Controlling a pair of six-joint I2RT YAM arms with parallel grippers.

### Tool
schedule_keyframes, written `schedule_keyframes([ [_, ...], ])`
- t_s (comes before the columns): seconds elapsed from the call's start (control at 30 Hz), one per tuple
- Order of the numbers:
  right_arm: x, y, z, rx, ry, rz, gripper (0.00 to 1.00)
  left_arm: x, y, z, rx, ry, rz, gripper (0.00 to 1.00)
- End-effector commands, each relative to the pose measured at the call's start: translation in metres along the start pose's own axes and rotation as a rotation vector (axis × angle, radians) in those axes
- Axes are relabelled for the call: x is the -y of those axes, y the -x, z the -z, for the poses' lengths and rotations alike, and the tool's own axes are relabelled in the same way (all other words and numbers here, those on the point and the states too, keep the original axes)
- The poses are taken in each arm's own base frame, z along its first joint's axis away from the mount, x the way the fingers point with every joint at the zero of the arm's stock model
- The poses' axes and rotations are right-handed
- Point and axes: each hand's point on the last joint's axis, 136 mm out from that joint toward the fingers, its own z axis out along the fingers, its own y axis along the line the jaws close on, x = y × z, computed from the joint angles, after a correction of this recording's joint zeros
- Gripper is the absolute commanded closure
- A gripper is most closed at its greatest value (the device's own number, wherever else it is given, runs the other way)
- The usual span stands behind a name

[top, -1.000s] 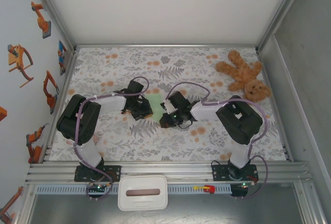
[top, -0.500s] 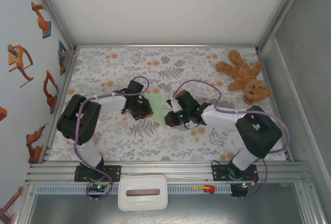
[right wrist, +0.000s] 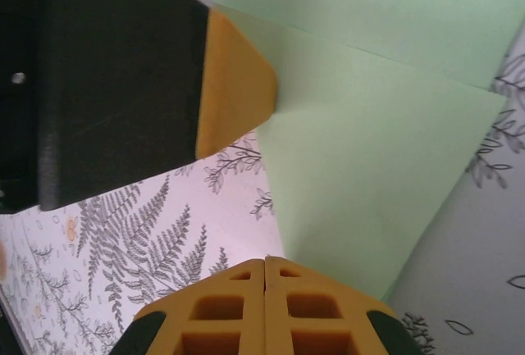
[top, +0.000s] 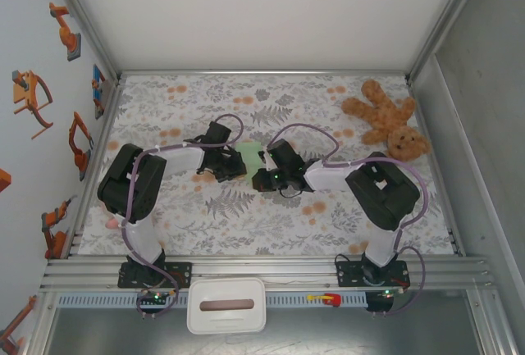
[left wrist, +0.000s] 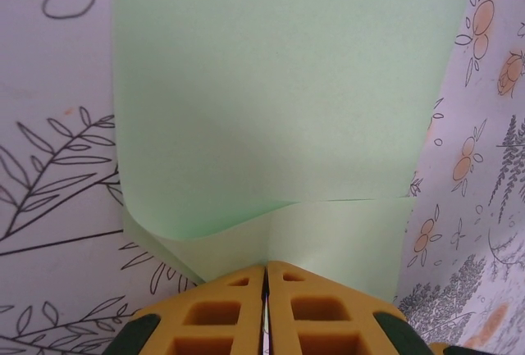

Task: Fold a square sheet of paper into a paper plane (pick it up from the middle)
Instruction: Third fold the triangle at the center of the table.

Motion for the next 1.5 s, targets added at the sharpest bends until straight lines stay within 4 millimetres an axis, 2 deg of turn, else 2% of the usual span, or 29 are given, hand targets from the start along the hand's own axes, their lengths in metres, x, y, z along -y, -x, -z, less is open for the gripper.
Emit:
schedule_keyframes([
  [0.0, 0.008, 0.011, 0.000, 0.024, -0.032, -0.030, 1.00, -0.003, 0.003, 0.005, 0.010, 0.032, -0.033, 0.89],
  [0.23, 0.024, -0.001, -0.010, -0.041, -0.088, -0.053, 1.00, 0.017, 0.010, 0.019, 0.039, -0.032, -0.052, 0.88],
  [0.37, 0.030, -0.006, -0.012, -0.061, -0.116, -0.067, 1.00, 0.035, 0.014, 0.029, 0.070, -0.103, -0.057, 0.86],
  [0.43, 0.033, -0.008, -0.012, -0.067, -0.131, -0.071, 1.00, 0.037, 0.015, 0.030, 0.083, -0.106, -0.058, 0.85],
  [0.67, 0.038, -0.009, -0.012, -0.075, -0.156, -0.095, 1.00, 0.033, 0.008, 0.010, 0.078, -0.049, -0.017, 0.85],
  [0.9, 0.044, -0.014, -0.015, -0.086, -0.177, -0.131, 1.00, 0.040, 0.008, -0.009, 0.067, -0.067, 0.001, 0.85],
  [1.03, 0.051, -0.019, -0.016, -0.103, -0.203, -0.165, 1.00, 0.025, 0.006, -0.015, 0.088, -0.022, 0.008, 0.86],
  [1.2, 0.073, -0.040, -0.017, -0.176, -0.304, -0.238, 1.00, -0.004, 0.006, -0.017, 0.128, 0.045, 0.003, 0.86],
  [1.33, 0.088, -0.059, -0.014, -0.231, -0.377, -0.297, 1.00, -0.021, 0.015, -0.013, 0.179, 0.033, 0.007, 0.86],
  [1.47, 0.100, -0.070, -0.010, -0.260, -0.431, -0.340, 1.00, -0.032, 0.027, -0.005, 0.228, 0.000, -0.002, 0.85],
])
